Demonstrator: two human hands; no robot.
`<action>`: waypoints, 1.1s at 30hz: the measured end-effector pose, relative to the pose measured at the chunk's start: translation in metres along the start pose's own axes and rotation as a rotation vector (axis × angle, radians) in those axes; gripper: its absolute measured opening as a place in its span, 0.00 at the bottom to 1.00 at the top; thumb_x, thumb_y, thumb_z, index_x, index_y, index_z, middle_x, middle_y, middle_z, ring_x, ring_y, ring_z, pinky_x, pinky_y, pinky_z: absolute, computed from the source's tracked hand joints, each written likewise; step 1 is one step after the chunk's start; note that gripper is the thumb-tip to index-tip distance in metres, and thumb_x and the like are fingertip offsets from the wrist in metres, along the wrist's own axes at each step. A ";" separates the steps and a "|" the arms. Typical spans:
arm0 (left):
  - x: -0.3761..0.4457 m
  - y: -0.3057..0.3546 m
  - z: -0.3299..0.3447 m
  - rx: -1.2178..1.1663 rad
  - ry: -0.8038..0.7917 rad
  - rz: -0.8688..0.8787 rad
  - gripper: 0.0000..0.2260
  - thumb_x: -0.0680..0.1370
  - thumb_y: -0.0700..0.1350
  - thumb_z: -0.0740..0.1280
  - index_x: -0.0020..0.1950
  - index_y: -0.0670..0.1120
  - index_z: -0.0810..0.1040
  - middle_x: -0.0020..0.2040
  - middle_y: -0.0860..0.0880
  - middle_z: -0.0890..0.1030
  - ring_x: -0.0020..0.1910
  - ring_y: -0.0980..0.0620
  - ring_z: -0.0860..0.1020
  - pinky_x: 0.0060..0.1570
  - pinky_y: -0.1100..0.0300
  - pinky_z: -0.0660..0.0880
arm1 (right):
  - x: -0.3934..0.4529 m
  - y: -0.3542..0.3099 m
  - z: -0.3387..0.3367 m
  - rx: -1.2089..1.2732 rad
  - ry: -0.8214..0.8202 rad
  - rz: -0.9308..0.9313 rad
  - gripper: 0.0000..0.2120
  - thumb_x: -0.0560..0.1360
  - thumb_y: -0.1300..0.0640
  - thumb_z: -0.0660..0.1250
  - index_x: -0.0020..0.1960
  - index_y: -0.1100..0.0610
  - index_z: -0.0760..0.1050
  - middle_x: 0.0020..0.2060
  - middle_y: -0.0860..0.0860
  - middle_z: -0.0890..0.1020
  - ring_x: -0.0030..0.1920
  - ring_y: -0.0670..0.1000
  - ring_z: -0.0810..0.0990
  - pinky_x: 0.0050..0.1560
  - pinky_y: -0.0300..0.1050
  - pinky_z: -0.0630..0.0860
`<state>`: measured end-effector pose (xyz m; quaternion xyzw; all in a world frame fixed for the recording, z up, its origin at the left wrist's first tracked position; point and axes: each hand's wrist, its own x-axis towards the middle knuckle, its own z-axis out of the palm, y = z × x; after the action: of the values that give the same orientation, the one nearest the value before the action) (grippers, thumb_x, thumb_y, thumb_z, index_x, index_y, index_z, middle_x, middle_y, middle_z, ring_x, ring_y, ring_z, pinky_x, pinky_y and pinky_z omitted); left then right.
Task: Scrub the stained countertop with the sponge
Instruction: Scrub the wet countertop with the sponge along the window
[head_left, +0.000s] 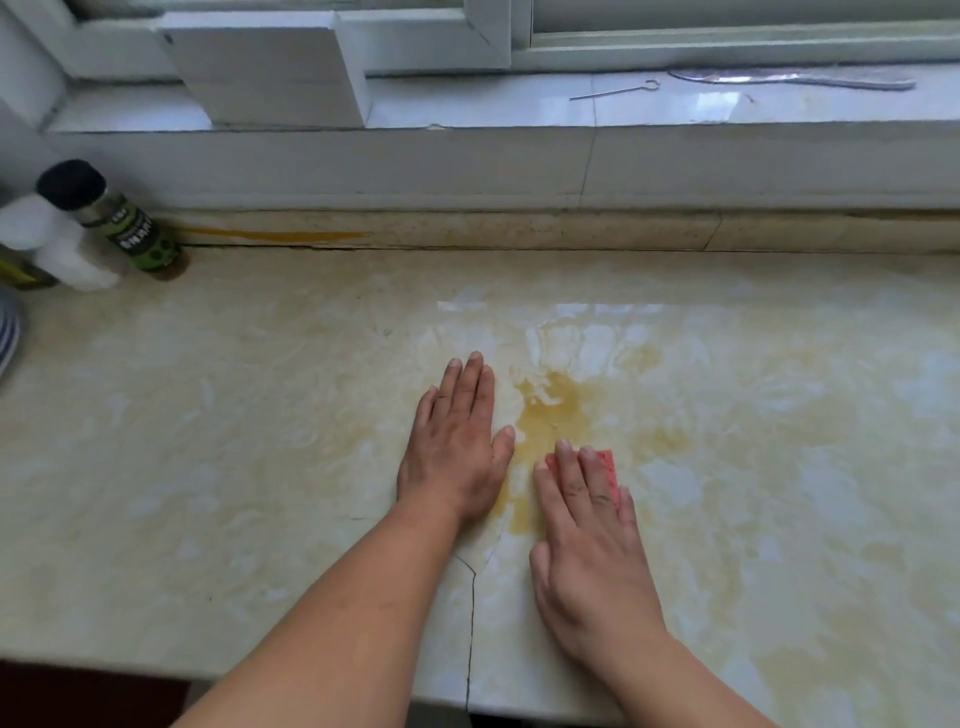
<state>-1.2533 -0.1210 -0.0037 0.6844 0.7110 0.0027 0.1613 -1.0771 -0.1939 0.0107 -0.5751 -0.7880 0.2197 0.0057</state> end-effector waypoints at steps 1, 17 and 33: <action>0.001 0.000 0.000 0.005 -0.005 0.001 0.34 0.84 0.61 0.46 0.85 0.48 0.38 0.84 0.52 0.33 0.82 0.54 0.32 0.81 0.52 0.36 | 0.017 0.001 -0.006 -0.001 -0.010 0.005 0.37 0.74 0.47 0.43 0.83 0.50 0.45 0.81 0.47 0.35 0.79 0.51 0.30 0.78 0.52 0.35; 0.001 0.000 0.002 0.012 -0.007 0.011 0.38 0.77 0.63 0.35 0.85 0.49 0.37 0.84 0.52 0.32 0.82 0.53 0.31 0.80 0.52 0.35 | 0.095 0.006 -0.033 -0.019 0.021 0.002 0.35 0.75 0.46 0.48 0.82 0.44 0.48 0.82 0.44 0.41 0.80 0.49 0.32 0.78 0.50 0.37; 0.000 0.000 0.000 0.010 -0.026 0.008 0.37 0.77 0.62 0.35 0.85 0.48 0.37 0.84 0.52 0.30 0.82 0.52 0.29 0.81 0.51 0.35 | 0.069 0.022 -0.023 -0.014 0.120 0.083 0.32 0.76 0.48 0.49 0.80 0.47 0.58 0.81 0.46 0.54 0.81 0.49 0.42 0.80 0.54 0.47</action>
<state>-1.2534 -0.1206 -0.0039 0.6881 0.7061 -0.0093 0.1672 -1.0750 -0.1186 0.0069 -0.6194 -0.7633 0.1794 0.0398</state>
